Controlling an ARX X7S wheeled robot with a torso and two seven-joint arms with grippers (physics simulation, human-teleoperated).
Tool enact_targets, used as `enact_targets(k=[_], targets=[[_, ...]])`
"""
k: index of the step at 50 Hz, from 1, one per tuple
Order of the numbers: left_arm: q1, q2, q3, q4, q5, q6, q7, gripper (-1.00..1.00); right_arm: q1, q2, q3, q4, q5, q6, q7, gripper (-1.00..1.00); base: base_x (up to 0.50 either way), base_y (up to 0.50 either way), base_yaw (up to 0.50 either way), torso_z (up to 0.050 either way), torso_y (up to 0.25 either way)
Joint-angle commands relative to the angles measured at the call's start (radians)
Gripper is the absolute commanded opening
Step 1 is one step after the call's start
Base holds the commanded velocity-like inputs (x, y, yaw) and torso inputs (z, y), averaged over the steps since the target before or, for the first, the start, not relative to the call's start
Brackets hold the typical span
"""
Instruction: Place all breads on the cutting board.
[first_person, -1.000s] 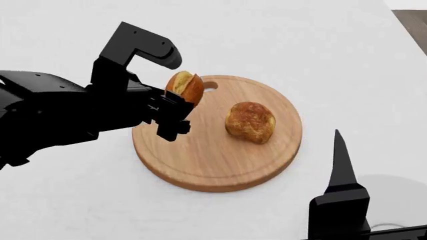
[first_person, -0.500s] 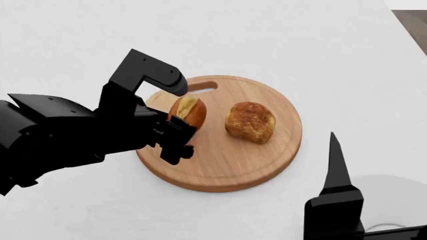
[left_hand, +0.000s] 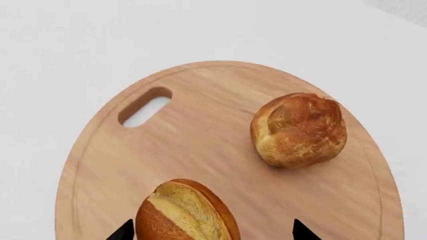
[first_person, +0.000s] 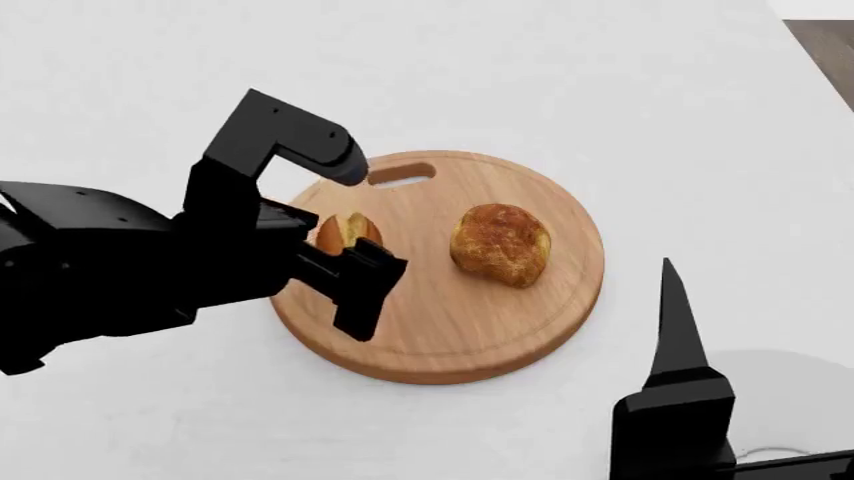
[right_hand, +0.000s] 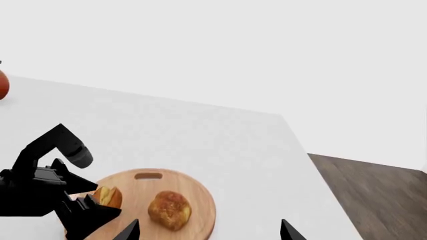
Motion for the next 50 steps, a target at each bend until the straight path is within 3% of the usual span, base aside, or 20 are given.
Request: enact_targets(k=[1,7,11,20,27,34,41,46,50], targets=[[0.011,-0.064,-0.081,0.210,-0.071,-0.079,-0.079,1.00,0.031,-0.098,0.032,0.017,-0.010,0.073,0.028,1.00,0.00,0.00,0.00,0.000,0.000],[0.039,-0.121,-0.135,0.344,-0.149,-0.118,-0.162,1.00,0.069,-0.165,0.016,0.026,-0.001,0.121,0.081,1.00,0.00,0.00,0.00,0.000,0.000],[0.068,-0.197,-0.190,0.549,-0.226,-0.140,-0.250,1.00,0.095,-0.170,0.022,0.030,0.021,0.137,0.090,1.00,0.00,0.00,0.00,0.000,0.000],[0.107,-0.366,-0.365,0.852,-0.529,-0.184,-0.535,1.00,0.127,-0.062,0.090,0.014,0.110,0.117,0.046,1.00,0.00,0.00,0.00,0.000,0.000],[0.079,-0.528,-0.505,0.986,-0.832,-0.121,-0.753,1.00,0.214,-0.018,0.162,0.035,0.235,0.167,0.038,1.00,0.00,0.00,0.00,0.000,0.000],[0.057,-0.662,-0.591,1.127,-0.949,-0.066,-0.891,1.00,0.289,-0.022,0.229,0.067,0.346,0.232,0.074,1.00,0.00,0.00,0.00,0.000,0.000],[-0.035,-0.796,-0.675,1.220,-1.104,-0.007,-0.996,1.00,0.611,-0.170,0.156,0.147,0.546,0.383,0.279,1.00,0.00,0.00,0.00,0.000,0.000],[0.089,-0.873,-0.852,1.325,-1.117,0.088,-0.997,1.00,0.797,-0.225,0.128,0.182,0.626,0.404,0.375,1.00,0.00,0.00,0.00,0.000,0.000],[0.135,-0.915,-0.932,1.392,-1.139,0.118,-1.021,1.00,0.895,-0.255,0.090,0.165,0.699,0.382,0.448,1.00,0.00,0.00,0.00,0.000,0.000]])
